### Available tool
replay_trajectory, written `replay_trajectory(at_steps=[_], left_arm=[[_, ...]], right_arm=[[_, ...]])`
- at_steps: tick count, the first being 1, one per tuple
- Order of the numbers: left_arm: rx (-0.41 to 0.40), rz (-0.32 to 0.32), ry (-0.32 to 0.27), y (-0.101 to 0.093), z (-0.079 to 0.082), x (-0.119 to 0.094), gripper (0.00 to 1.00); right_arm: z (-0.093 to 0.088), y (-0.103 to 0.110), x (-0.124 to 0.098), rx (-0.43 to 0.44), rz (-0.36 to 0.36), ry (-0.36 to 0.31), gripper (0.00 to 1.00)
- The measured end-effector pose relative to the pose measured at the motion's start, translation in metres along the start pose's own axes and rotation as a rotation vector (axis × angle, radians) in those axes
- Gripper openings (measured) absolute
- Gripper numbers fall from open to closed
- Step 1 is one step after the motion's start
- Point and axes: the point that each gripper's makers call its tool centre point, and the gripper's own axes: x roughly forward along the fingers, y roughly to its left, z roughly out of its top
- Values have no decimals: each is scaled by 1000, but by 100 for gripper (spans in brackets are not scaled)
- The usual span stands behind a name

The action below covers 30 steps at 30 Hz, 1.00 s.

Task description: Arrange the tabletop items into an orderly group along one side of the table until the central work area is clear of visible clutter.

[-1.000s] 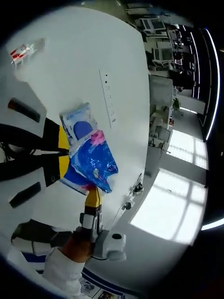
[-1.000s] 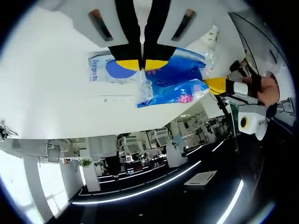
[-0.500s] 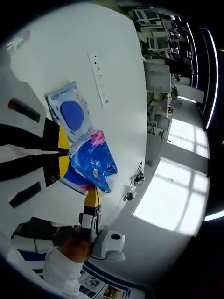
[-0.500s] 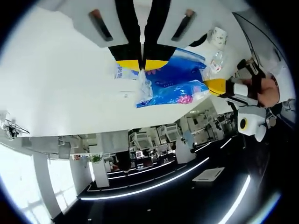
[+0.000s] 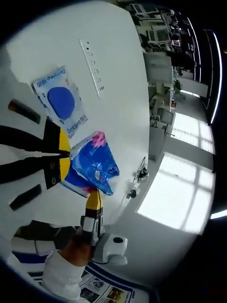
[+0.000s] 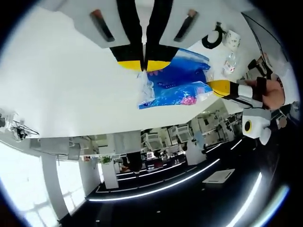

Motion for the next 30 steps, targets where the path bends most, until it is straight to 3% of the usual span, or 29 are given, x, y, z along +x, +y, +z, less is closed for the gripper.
replay_trajectory(at_steps=[10, 30], left_arm=[[-5, -19, 17, -4, 5, 31, 0], [-69, -1, 85, 7, -4, 98, 0]], right_arm=[[3, -30, 5, -1, -23, 12, 0], [-17, -86, 37, 1, -46, 83, 0]])
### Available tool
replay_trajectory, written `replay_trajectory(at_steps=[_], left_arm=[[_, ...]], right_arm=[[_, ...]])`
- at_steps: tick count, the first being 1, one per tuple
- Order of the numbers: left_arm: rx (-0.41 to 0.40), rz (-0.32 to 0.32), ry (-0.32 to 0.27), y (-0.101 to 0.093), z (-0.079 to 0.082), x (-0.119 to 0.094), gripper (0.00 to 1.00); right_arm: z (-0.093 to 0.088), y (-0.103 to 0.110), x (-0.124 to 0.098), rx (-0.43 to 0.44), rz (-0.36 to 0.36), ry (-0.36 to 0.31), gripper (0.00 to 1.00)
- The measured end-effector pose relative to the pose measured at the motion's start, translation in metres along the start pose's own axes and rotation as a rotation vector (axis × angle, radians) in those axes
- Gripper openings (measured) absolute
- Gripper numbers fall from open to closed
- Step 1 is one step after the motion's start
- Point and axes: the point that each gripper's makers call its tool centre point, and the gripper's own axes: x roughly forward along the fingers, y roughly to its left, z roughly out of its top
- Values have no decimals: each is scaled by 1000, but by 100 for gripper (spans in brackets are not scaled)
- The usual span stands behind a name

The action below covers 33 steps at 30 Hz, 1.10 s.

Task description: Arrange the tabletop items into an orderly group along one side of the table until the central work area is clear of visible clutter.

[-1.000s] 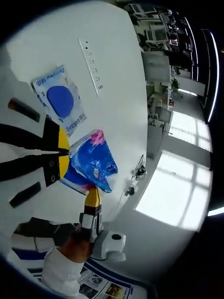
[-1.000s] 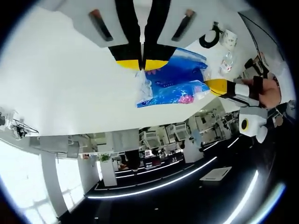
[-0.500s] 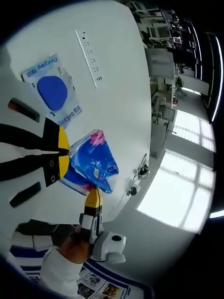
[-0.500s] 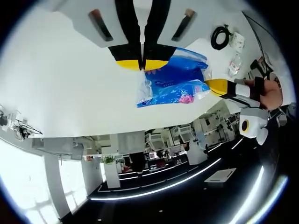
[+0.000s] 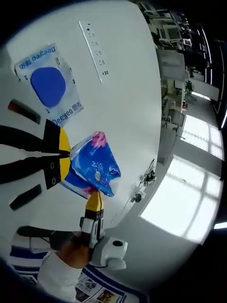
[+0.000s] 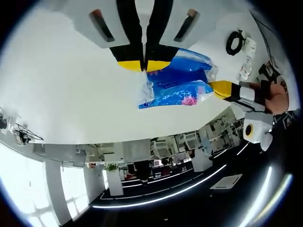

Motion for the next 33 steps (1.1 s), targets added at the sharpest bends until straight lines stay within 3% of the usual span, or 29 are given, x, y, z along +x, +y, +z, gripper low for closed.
replay_trajectory(at_steps=[13, 33], left_arm=[[-62, 50, 49, 30, -9, 39, 0], [-119, 119, 126, 59, -26, 74, 0]], right_arm=[[-16, -22, 39, 19, 17, 41, 0], [-43, -41, 80, 59, 21, 97, 0]])
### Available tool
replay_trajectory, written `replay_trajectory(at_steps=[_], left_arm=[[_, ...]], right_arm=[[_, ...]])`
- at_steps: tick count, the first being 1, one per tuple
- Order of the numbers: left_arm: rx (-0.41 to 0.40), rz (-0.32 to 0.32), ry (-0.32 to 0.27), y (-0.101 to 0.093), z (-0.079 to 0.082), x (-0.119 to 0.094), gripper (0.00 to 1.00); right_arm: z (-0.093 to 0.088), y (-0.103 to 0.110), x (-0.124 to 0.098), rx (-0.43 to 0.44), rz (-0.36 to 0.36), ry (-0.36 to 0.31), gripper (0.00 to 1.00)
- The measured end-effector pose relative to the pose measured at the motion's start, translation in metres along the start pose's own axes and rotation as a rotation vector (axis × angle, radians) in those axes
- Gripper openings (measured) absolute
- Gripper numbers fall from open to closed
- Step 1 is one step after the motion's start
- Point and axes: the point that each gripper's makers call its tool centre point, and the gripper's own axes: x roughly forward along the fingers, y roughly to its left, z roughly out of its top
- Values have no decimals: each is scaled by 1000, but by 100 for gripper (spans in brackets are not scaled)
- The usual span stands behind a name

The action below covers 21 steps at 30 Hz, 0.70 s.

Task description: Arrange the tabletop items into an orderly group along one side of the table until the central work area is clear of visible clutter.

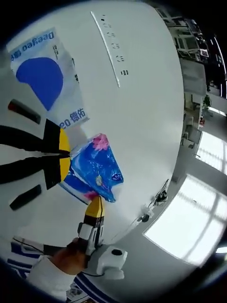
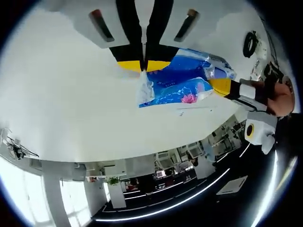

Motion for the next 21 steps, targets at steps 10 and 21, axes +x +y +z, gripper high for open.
replay_trajectory(at_steps=[10, 21], left_arm=[[-33, 48, 60, 10, -6, 14, 0], [-13, 95, 130, 16, -12, 21, 0]], right_arm=[[-11, -6, 16, 16, 3, 31, 0], [-21, -10, 27, 32, 2, 62, 0]])
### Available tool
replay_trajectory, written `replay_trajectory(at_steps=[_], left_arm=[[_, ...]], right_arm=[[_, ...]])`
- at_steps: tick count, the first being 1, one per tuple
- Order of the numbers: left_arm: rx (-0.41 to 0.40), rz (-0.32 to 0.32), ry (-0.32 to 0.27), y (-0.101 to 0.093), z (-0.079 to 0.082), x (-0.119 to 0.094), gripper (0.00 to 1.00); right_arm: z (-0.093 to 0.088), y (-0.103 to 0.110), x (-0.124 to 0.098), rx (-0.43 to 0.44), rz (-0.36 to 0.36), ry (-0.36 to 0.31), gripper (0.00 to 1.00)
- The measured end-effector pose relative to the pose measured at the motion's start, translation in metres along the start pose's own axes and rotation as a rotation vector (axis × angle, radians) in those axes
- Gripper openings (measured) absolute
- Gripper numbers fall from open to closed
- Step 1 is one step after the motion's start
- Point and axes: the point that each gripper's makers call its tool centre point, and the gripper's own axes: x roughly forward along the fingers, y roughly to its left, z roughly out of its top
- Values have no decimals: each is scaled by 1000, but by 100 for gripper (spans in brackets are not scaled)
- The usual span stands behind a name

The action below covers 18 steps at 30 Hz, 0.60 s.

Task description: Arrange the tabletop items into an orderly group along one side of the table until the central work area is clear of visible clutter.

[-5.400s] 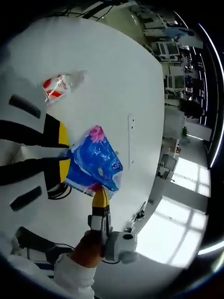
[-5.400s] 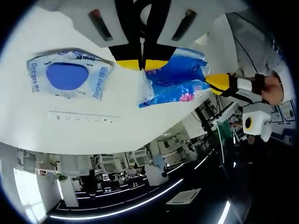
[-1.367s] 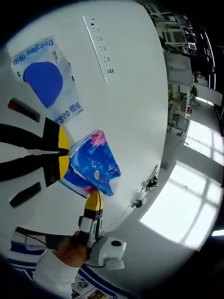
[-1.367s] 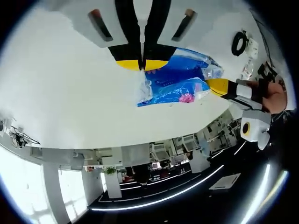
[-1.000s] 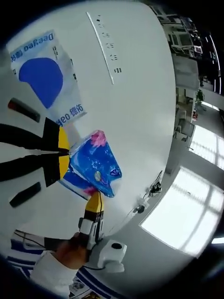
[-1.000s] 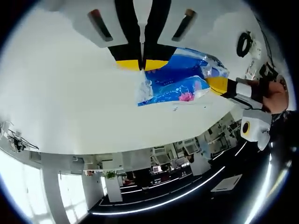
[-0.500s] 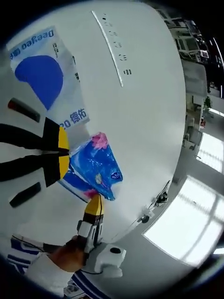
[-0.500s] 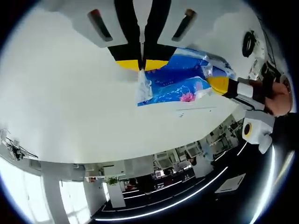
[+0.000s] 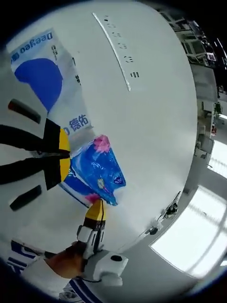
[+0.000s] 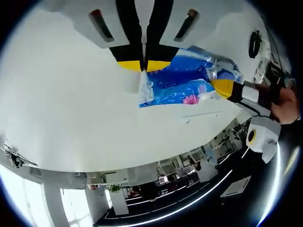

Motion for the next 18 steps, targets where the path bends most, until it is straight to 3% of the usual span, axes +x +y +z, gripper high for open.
replay_trajectory(at_steps=[18], left_arm=[[6, 31, 27, 4, -4, -2, 0]], right_arm=[[-8, -6, 2, 23, -22, 16, 0]])
